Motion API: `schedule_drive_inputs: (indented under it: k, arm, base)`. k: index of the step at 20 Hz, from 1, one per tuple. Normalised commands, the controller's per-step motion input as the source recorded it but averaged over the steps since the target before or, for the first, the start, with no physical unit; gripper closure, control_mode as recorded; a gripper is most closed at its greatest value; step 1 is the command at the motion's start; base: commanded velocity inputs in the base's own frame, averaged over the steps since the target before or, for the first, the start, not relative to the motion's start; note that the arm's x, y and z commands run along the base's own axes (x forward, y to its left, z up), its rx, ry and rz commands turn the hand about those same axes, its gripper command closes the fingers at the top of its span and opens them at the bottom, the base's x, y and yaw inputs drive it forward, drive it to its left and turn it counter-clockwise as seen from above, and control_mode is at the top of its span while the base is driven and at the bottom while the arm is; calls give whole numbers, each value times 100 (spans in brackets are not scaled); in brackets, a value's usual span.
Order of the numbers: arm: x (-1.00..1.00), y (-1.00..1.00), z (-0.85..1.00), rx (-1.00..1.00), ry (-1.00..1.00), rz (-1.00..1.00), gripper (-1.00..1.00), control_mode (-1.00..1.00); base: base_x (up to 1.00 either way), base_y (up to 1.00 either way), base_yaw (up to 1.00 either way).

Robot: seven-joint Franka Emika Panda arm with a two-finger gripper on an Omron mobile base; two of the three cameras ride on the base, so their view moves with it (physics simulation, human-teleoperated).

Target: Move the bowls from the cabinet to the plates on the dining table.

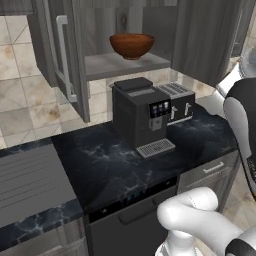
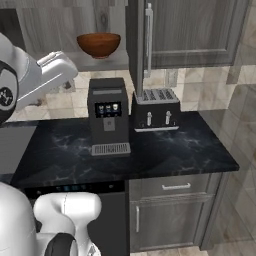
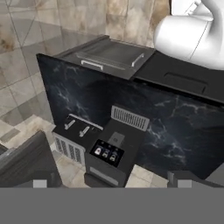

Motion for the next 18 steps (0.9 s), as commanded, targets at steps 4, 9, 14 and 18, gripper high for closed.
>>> schedule_drive_inputs:
  k: [4,9,14,18]
  arm:
    - [33,26,0,-10,0,0,-100,-100]
    - [29,1,0,-11,0,0,-100,-100]
    - [42,0,0,-5,0,0,-100,-100]
    - [40,4,0,-3,0,0,-100,-100]
  base:
    - [0,0,0]
    - [0,0,0]
    - [0,0,0]
    - [0,0,0]
